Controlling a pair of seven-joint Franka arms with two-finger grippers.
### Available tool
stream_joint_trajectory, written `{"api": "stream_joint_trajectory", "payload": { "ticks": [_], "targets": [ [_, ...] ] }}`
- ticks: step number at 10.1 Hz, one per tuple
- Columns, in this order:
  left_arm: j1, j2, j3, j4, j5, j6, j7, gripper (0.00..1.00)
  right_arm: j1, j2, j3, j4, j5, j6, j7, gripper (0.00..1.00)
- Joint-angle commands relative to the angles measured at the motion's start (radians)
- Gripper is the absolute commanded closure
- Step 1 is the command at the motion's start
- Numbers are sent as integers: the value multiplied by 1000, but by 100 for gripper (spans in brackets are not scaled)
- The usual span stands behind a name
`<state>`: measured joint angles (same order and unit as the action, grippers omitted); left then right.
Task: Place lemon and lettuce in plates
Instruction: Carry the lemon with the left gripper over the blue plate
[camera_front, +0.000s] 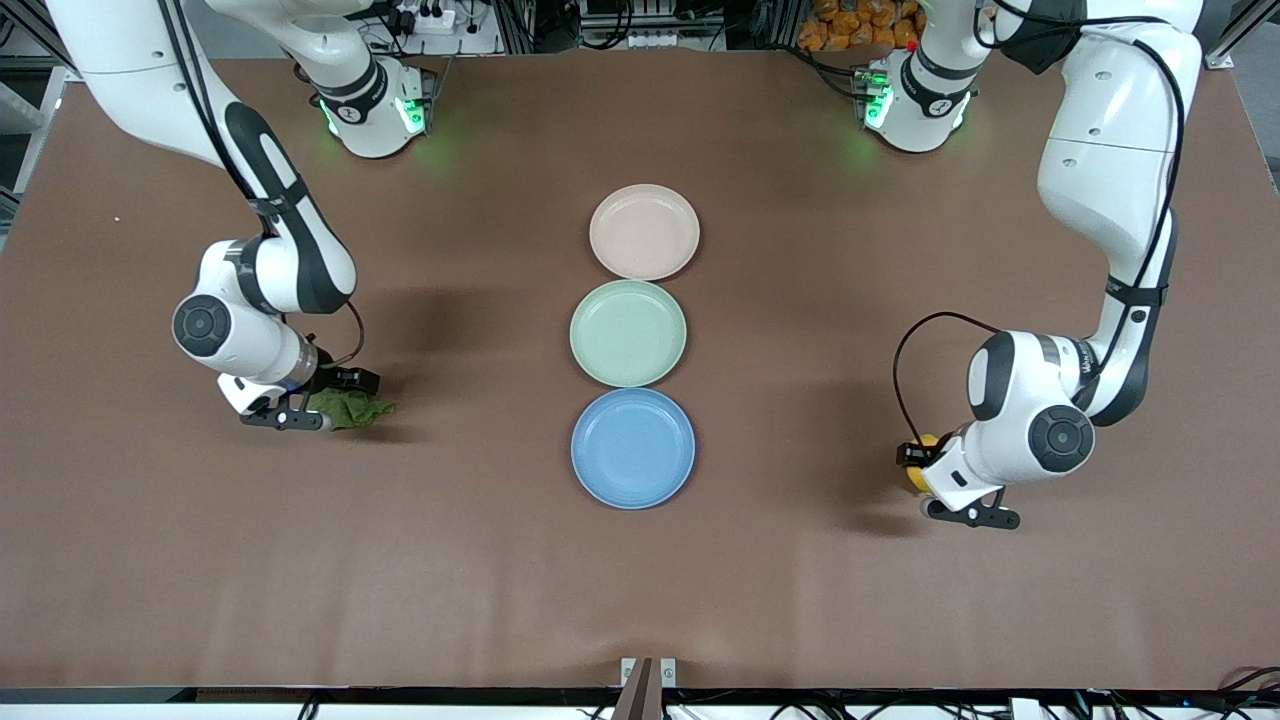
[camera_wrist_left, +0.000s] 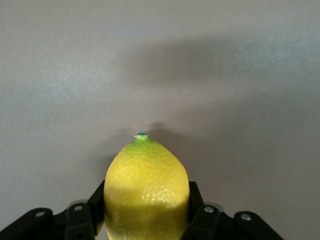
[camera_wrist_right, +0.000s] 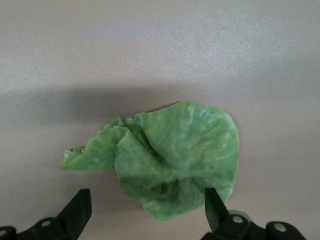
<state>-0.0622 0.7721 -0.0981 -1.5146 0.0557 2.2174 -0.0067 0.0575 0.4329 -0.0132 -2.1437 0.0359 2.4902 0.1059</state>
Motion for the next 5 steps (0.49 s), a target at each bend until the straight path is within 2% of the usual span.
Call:
{"api": "stream_joint_trajectory", "payload": {
  "ticks": [1, 2, 3, 5],
  "targets": [
    [-63, -75, -2, 4, -17, -2, -44, 100, -8, 7, 5, -1, 13, 7, 6, 0],
    [-124, -100, 1, 5, -14, -2, -112, 100, -18, 7, 5, 4, 13, 7, 5, 0],
    [-170, -114, 1, 19, -14, -2, -198, 100, -22, 9, 5, 5, 16, 7, 3, 5],
    [-221, -146, -3, 31, -19, -2, -297, 100, -24, 12, 5, 5, 18, 9, 0, 21]
  ]
}}
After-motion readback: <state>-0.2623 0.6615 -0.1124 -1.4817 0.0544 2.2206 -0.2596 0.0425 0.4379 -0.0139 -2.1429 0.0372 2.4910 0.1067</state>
